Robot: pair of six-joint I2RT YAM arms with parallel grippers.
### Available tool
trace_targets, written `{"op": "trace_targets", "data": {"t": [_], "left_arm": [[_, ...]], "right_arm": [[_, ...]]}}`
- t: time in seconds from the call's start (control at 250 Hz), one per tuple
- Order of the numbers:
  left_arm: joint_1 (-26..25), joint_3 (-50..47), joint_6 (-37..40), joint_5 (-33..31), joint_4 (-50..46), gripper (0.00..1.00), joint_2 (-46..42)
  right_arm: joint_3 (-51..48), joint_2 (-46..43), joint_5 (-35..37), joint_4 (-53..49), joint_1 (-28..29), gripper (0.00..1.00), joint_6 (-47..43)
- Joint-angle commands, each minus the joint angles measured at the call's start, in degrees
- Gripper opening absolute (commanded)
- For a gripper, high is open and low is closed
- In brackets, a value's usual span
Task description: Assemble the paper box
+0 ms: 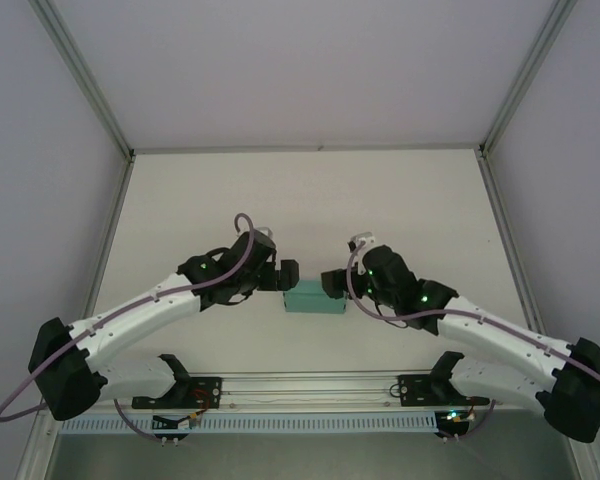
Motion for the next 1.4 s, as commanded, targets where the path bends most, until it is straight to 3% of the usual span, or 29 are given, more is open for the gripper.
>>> {"op": "trace_targets", "data": {"t": [0.0,0.128,0.256,0.311,0.411,0.623,0.791,0.982,1.23,1.334,1.397], "left_arm": [[0.0,1.1,2.0,-4.8,-3.7,1.0,-2.2],[0.4,-0.4,2.5,-1.6,-2.9,1.0,-2.1],[0.7,-1.9,1.6,-0.7,-3.9,1.0,-1.7],[1.0,-3.2,1.0,-0.2,-3.4,1.0,-2.1],[1.3,-4.7,-0.1,-0.1,-3.2,1.0,-2.6],[1.7,-6.7,-1.5,-2.0,-4.4,1.0,-3.5],[2.4,-8.9,-2.8,-2.8,-4.9,1.0,-5.9],[3.0,-10.3,-4.0,-6.5,-7.5,1.0,-9.6],[3.6,-11.4,-6.2,-10.8,-9.3,1.0,-13.3],[3.9,-11.7,-7.4,-11.8,-9.8,1.0,-13.4],[4.0,-11.9,-7.7,-11.8,-9.7,1.0,-13.6]], "right_arm": [[5.1,2.9,1.1,-6.1,0.1,1.0,-8.8],[9.1,6.1,2.5,-11.3,-0.5,1.0,-10.6],[11.4,7.7,-16.6,-17.0,-0.5,1.0,-24.8],[13.0,9.8,-21.4,-19.7,-0.5,1.0,-30.6],[15.4,14.2,-20.2,-22.6,-0.5,1.0,-39.1],[20.8,26.4,-10.1,-22.5,-0.4,1.0,-50.7],[25.4,33.9,-11.6,-26.7,0.1,0.84,-53.6],[24.0,36.0,1.3,-19.0,1.2,0.57,-48.7],[25.7,39.5,31.6,-11.7,2.3,0.51,-39.9],[28.7,43.9,37.6,-15.2,3.4,0.5,-34.6],[30.5,46.4,38.0,-18.2,4.8,0.55,-31.2]]}}
